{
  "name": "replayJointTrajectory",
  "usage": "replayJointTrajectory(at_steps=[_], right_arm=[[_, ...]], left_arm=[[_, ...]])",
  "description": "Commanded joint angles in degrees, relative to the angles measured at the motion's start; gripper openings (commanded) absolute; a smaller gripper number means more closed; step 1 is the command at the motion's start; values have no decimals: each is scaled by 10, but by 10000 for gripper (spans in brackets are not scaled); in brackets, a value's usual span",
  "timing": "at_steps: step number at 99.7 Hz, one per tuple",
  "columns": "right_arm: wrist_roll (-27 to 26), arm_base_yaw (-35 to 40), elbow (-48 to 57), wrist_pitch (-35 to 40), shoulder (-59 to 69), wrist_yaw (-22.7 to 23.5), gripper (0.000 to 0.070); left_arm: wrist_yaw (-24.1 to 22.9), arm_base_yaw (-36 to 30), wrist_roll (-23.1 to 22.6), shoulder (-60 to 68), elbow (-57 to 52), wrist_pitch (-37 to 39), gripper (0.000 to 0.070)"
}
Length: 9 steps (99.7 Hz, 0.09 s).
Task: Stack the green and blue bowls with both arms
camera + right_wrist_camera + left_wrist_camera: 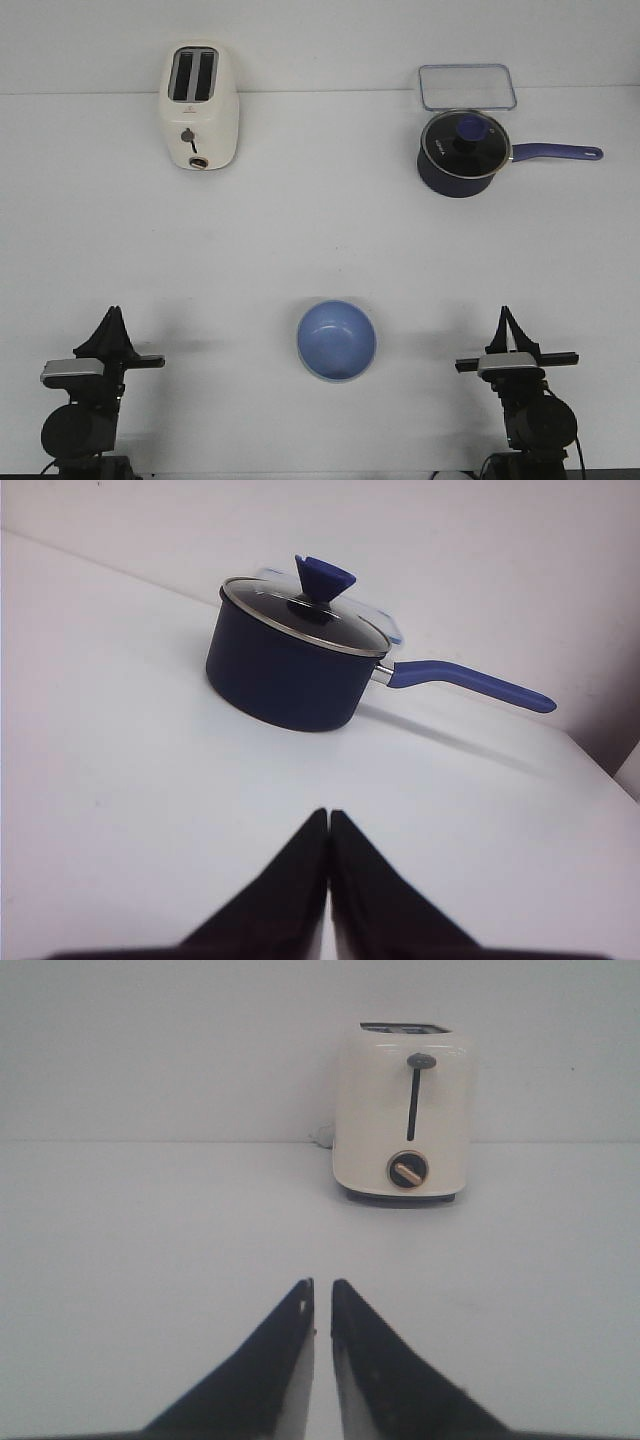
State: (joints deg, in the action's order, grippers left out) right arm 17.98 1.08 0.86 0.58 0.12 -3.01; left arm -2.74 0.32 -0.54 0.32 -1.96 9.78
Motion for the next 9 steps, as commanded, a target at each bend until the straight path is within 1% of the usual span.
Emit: replayJointTrajectory(at_steps=[1, 9], right_arm=[[-6, 0, -1, -8, 0, 0, 0], [-6, 0, -1, -8, 0, 0, 0]], left_arm=[[0, 0, -2, 0, 12, 6, 15], [0, 0, -2, 0, 12, 6, 15]])
